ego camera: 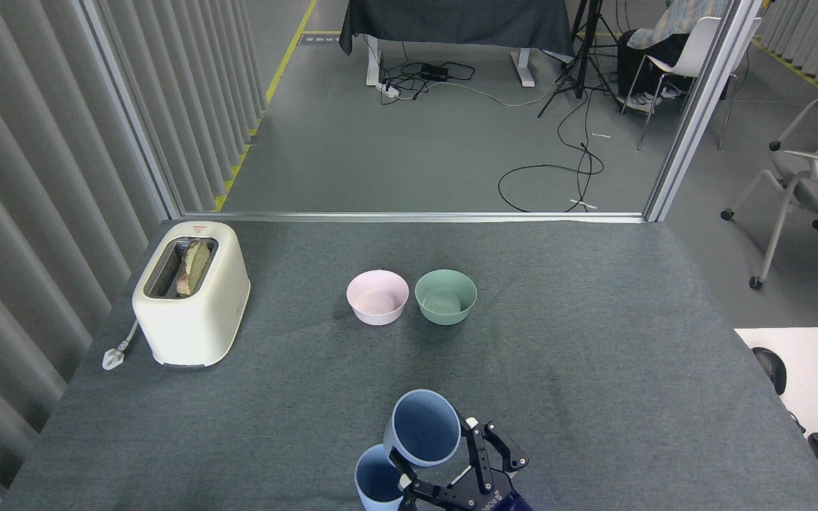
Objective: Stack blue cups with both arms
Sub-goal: 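Lift the cup with the right gripper and carry it over the placed cup, then lower the held cup into the placed cup and open the right gripper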
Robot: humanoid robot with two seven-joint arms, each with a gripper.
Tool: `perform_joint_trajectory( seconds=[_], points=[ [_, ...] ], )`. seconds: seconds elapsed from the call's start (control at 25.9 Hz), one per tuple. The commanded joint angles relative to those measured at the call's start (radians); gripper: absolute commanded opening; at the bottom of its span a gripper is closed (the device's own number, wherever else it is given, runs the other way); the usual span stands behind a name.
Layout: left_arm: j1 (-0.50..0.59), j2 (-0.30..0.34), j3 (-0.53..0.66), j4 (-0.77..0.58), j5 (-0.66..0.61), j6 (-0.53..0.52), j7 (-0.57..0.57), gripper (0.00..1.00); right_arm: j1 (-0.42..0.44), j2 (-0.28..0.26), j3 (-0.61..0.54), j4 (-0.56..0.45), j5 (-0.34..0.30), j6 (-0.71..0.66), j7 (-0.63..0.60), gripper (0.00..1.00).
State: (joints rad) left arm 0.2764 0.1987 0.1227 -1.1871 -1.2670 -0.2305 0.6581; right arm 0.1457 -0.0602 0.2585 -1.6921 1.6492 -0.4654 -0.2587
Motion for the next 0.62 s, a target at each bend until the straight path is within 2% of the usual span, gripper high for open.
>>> perform_joint_trajectory(
  seconds=[0.0,0.15,0.31,0.58],
  points=[
    [-0.002,-0.001,0.000,0.000,0.000,0.000,0.000,1.00,0.008,0.008,0.002,0.005,0.009,0.001,-0.002,0.26],
    [-0.003,0.001,0.002,0.000,0.000,0.000,0.000,1.00,0.011,0.006,0.005,0.006,0.018,0.001,-0.002,0.26],
    [-0.003,0.004,0.002,0.001,0.000,0.000,0.008,1.00,0.002,0.031,0.038,0.031,0.049,0.001,-0.002,0.26],
    [-0.003,0.005,0.002,0.011,0.000,0.000,0.012,1.00,-0.003,0.036,0.038,0.052,0.050,0.002,-0.002,0.26]
  ],
)
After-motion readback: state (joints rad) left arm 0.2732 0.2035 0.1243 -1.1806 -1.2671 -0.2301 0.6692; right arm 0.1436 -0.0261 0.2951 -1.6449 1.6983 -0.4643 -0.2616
